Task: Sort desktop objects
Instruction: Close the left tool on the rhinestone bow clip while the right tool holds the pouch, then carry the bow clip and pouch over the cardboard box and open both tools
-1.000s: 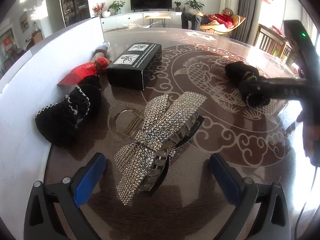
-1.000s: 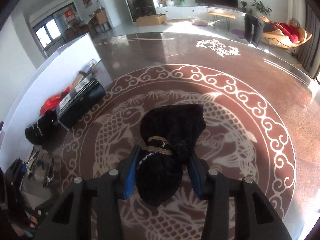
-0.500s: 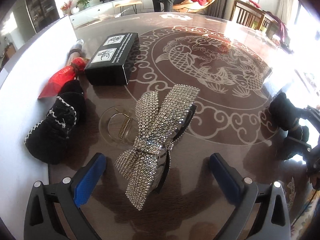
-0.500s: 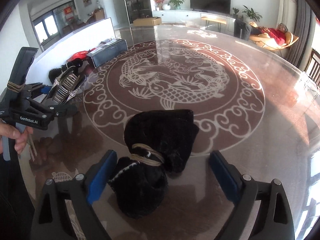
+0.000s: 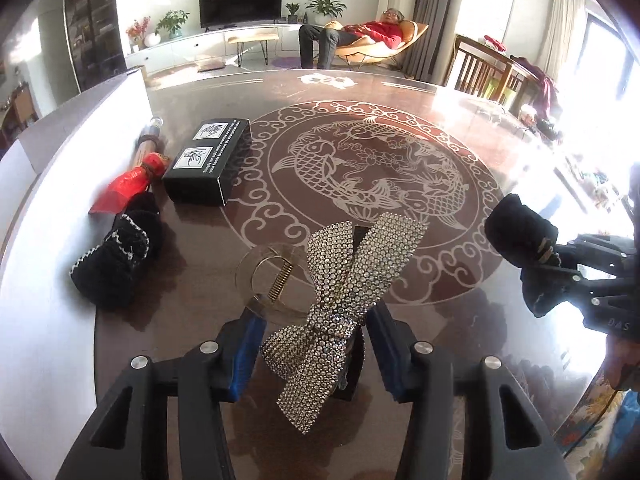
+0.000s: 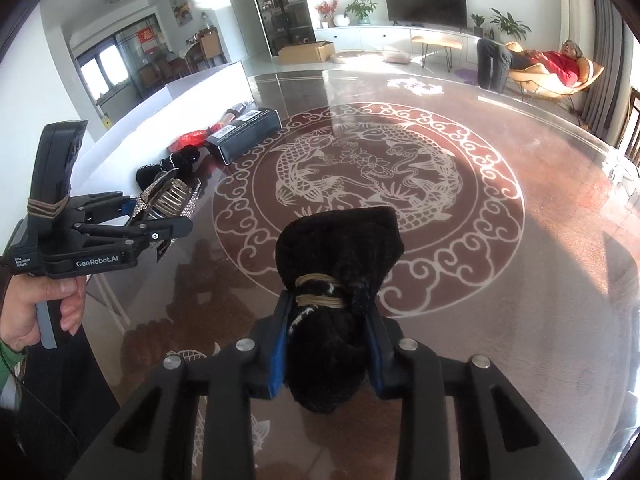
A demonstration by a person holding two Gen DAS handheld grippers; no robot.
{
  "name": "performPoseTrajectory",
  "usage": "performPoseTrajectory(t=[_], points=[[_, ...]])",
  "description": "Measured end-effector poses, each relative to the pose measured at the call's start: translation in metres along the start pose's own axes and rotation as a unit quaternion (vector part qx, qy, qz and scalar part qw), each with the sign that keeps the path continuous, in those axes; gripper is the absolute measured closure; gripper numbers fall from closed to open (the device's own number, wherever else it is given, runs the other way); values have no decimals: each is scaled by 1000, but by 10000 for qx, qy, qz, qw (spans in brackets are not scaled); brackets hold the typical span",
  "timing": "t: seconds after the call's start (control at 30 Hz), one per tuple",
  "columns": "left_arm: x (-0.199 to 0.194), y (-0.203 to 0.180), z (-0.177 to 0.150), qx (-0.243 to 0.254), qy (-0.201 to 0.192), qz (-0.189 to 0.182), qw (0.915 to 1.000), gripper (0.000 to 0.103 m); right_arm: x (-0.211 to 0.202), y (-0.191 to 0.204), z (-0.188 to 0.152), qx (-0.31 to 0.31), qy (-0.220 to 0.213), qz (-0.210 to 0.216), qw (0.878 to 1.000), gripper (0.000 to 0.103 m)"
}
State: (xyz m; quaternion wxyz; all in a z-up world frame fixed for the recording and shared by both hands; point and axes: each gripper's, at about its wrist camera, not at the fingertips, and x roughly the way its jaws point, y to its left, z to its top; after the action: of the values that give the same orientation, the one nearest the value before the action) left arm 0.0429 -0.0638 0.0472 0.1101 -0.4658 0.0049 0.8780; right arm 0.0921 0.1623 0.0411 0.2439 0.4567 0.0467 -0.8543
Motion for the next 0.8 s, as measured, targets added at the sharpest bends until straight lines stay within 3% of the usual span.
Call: performPoseTrajectory(t=[0.1, 0.2, 0.27, 0.37, 0.47, 0.53, 0.63, 0.7, 0.77, 0.8], points=[[-35, 26, -4, -349, -134, -48, 9993, 52, 8, 16, 8, -234, 250, -11, 9994, 70], [-83, 75, -2, -749, -377, 151, 9964, 52, -3, 60, 36, -646, -4, 319, 9974, 70], [-113, 116, -2, -1042, -495, 481, 9922, 52, -11, 104, 61, -969, -196, 653, 9930, 70], [-142, 187, -9, -1560, -539, 1037, 9808, 52, -14, 184, 96, -1467, -447, 1268, 9800, 70], [-151, 250, -25, -2017, -335, 1429, 9684, 52, -11, 265, 120, -1974, -611, 1924, 9593, 69], [-147, 279, -38, -2164, -117, 1620, 9627, 52, 2, 315, 128, -2291, -519, 2206, 9467, 69], [-138, 308, -56, -2347, 128, 1722, 9566, 52, 39, 372, 131, -2595, -22, 2410, 9352, 67], [-128, 323, -64, -2463, 397, 1838, 9508, 49, 65, 395, 129, -2712, 312, 2295, 9343, 60], [-119, 333, -72, -2545, 619, 1878, 9466, 37, 87, 406, 129, -2758, 514, 2088, 9369, 34], [-118, 335, -74, -2544, 617, 1884, 9466, 36, 93, 408, 129, -2736, 532, 2033, 9386, 32]])
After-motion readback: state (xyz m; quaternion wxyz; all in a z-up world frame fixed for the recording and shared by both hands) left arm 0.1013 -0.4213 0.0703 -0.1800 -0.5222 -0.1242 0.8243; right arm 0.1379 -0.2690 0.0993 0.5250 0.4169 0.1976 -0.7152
